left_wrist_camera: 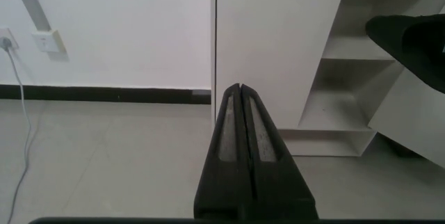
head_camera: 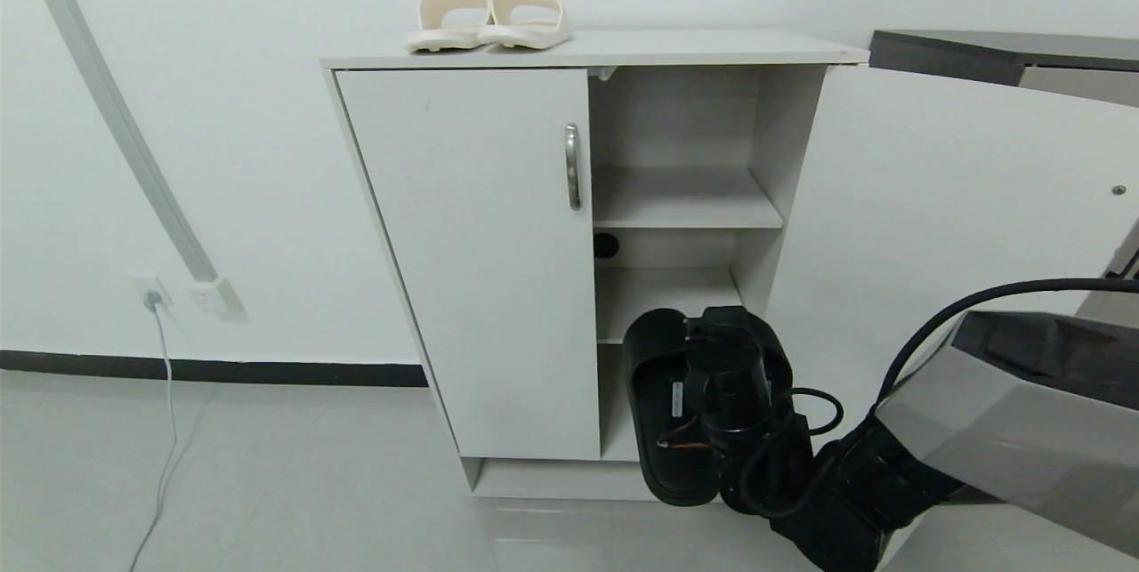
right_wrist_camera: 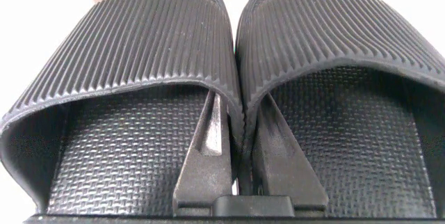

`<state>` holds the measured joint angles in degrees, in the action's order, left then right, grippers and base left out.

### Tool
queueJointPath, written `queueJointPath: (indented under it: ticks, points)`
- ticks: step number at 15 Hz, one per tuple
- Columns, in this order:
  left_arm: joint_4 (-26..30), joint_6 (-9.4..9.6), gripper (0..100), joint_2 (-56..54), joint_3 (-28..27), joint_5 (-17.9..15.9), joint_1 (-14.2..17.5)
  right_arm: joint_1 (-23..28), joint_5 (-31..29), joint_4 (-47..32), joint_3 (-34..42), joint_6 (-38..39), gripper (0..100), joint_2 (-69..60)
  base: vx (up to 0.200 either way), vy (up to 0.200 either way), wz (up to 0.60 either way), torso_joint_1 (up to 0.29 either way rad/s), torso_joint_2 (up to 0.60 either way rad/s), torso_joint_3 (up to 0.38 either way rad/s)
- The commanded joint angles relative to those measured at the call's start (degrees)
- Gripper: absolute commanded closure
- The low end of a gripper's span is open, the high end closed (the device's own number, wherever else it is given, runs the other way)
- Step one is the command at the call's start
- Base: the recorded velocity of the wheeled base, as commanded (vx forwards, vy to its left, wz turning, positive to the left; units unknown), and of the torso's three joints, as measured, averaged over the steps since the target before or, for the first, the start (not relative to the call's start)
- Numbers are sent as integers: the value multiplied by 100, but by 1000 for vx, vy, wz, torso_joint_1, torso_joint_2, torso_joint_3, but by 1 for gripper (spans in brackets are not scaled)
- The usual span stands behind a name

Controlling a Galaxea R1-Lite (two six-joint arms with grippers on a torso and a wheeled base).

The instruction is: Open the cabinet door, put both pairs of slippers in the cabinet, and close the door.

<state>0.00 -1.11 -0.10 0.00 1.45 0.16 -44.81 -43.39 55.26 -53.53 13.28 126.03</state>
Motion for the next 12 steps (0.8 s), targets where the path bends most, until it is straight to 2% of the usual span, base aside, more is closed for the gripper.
queueJointPath:
  ticks: [1, 12]
  points:
    - [0, 5, 100, 10, 0, -4, 2, -10, -3, 11, -26, 0, 100, 142, 0, 0, 0, 0, 0, 0]
    - [0, 5, 100, 10, 0, -13, 2, -1, 23, 108, -26, 26, 100, 273, 0, 0, 0, 0, 0, 0]
